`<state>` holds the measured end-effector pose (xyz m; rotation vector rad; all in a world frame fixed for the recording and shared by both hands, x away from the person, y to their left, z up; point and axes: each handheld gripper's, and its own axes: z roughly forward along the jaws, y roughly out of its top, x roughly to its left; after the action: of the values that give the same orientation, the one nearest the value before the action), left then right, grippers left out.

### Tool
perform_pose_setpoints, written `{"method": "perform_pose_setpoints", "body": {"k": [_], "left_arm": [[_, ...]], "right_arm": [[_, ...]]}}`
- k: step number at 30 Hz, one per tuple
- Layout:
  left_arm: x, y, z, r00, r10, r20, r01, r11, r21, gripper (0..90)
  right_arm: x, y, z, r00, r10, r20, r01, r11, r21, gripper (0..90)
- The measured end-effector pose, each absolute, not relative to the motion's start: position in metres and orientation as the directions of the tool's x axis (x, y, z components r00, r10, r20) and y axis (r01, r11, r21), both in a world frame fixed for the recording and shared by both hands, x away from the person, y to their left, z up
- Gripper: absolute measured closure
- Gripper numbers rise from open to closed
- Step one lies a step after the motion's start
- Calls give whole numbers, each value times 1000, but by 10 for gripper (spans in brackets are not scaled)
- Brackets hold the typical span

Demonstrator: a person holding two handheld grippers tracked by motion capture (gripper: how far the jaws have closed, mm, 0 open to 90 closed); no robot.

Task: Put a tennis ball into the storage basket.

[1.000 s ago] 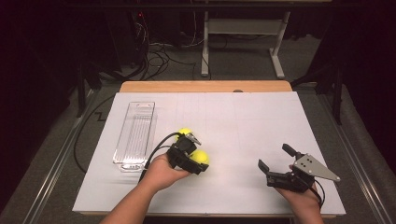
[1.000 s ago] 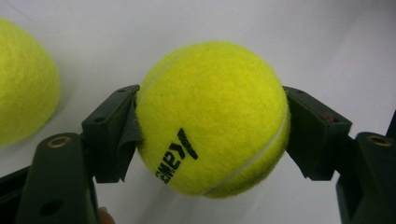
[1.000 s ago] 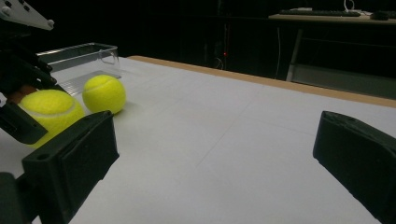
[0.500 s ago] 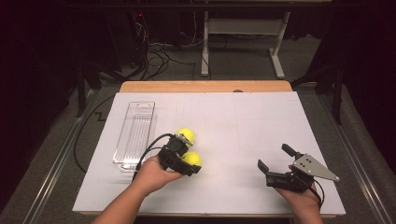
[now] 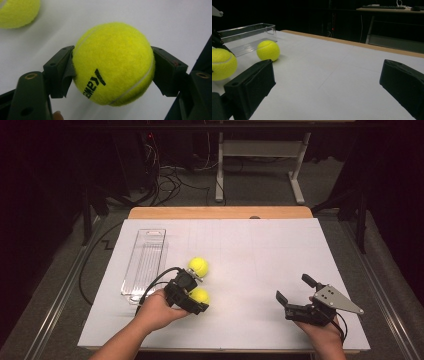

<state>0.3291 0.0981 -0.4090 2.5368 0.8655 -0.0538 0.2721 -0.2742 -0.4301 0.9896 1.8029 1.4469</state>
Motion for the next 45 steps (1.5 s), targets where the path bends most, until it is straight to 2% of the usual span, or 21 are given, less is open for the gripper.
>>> {"method": "perform_pose_setpoints", "body": {"k": [8,19,35,45], "left_arm": [[325,101,-407,804,570,-169,591,-735,332,268],[326,106,-406,798,564,-212,602,-759,247,268],[325,105,-403,799,581,-156,597,-796,94,268],[324,106,-397,796,579,-174,597,-799,74,268]], "right_arm": [[272,-275,-430,-529,849,-10,176,121,977,3],[272,-275,-430,-529,848,-8,177,119,977,3],[272,-275,-431,-529,849,-6,177,118,977,4],[271,-275,-430,-529,848,-8,176,119,977,4]]}}
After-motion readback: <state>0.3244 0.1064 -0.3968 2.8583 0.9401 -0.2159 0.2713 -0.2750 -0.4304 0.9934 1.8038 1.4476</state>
